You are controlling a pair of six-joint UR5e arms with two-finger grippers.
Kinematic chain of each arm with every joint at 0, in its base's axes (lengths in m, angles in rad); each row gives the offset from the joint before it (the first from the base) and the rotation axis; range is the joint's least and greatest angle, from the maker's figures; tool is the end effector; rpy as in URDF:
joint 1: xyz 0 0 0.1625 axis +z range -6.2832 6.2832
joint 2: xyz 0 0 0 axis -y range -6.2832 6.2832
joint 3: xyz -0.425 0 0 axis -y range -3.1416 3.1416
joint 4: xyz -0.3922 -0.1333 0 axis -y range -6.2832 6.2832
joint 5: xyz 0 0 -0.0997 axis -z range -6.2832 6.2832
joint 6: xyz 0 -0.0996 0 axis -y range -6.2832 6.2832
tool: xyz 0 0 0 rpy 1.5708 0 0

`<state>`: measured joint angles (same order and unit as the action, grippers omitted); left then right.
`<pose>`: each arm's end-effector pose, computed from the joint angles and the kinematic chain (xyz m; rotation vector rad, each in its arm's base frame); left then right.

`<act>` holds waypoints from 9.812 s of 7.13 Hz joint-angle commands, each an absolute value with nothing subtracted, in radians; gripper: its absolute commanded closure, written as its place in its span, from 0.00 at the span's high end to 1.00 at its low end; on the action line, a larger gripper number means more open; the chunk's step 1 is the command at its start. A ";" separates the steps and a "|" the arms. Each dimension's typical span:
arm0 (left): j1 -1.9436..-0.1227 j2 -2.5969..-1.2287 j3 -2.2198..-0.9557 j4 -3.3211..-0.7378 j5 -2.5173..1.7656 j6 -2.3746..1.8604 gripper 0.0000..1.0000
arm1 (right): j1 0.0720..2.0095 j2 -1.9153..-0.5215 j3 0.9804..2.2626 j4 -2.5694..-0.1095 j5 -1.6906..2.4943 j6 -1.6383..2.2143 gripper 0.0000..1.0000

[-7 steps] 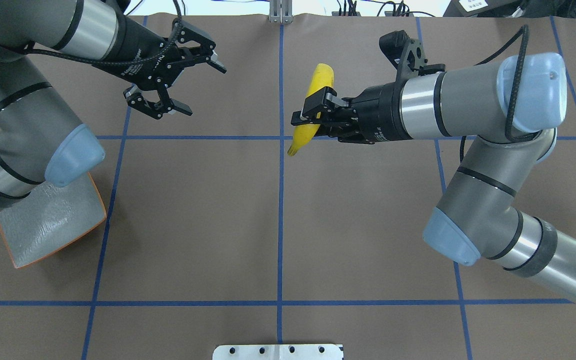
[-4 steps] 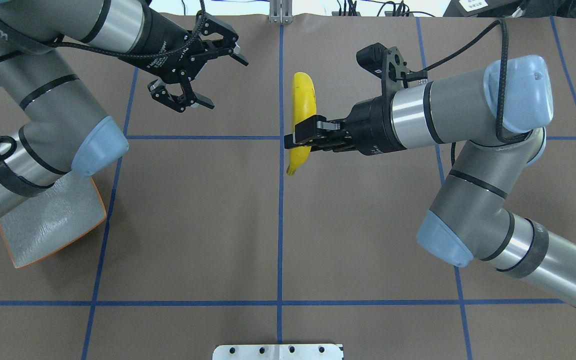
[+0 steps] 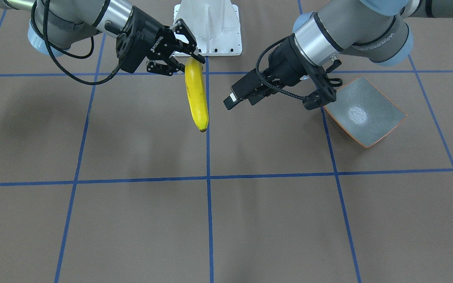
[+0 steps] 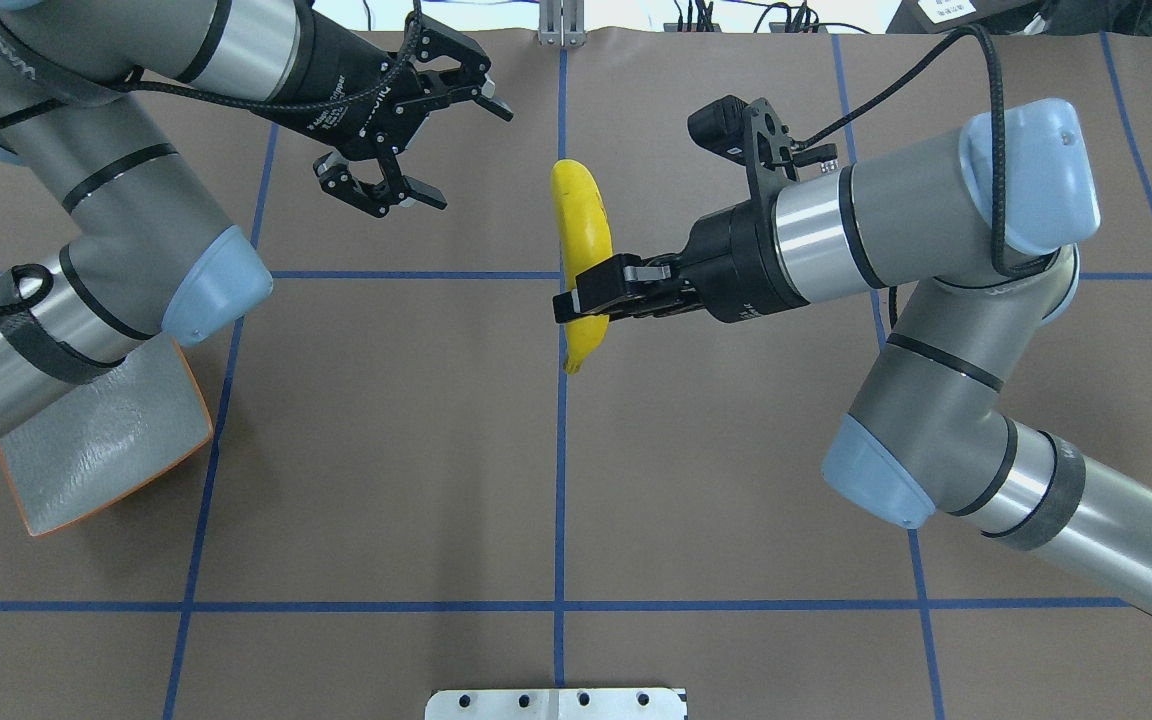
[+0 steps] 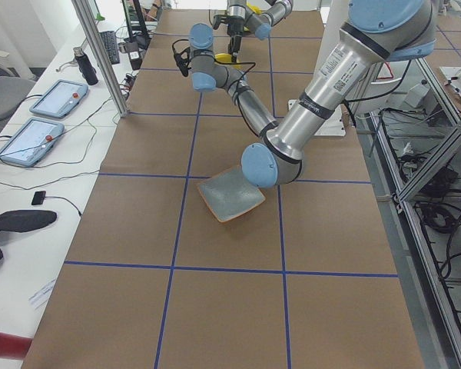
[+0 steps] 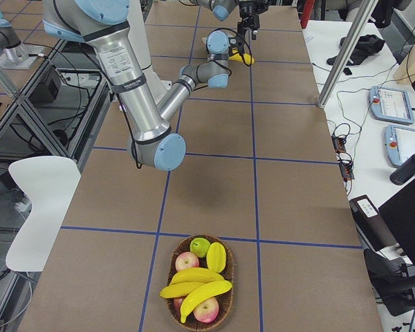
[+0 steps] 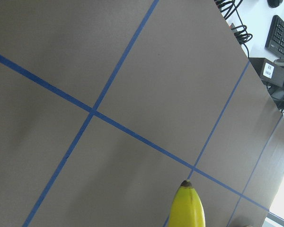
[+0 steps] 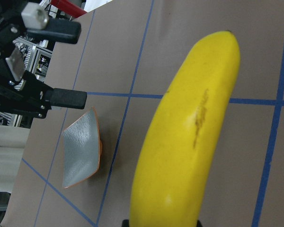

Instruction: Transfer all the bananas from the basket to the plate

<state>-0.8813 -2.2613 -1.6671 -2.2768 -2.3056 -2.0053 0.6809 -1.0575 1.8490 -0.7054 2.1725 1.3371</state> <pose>0.3489 -0.5277 0.1188 -0.2610 1.5118 -0.5050 -0.3848 -0.4107 0.1473 0.2943 -1.6175 -0.1567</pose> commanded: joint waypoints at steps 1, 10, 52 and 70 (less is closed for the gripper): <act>-0.867 -2.263 -1.634 -2.449 -2.284 -2.151 0.99 | 0.681 -1.054 1.848 -0.614 2.158 1.420 0.00; -0.779 -2.266 -1.618 -2.658 -2.181 -2.287 0.95 | 0.638 -1.055 1.829 -0.454 2.045 1.511 0.00; -0.908 -1.407 -1.741 -2.367 -2.181 -1.577 0.93 | 0.838 -1.456 1.766 -0.258 1.956 1.532 1.00; -1.009 -1.434 -1.879 -2.368 -2.241 -1.424 0.99 | 1.802 -1.672 1.293 -1.027 2.459 -0.468 1.00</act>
<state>-1.0106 -1.4280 -1.8836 -2.3684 -2.2423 -1.4224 1.7430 -1.6642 1.3236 -0.9360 2.4504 -0.2693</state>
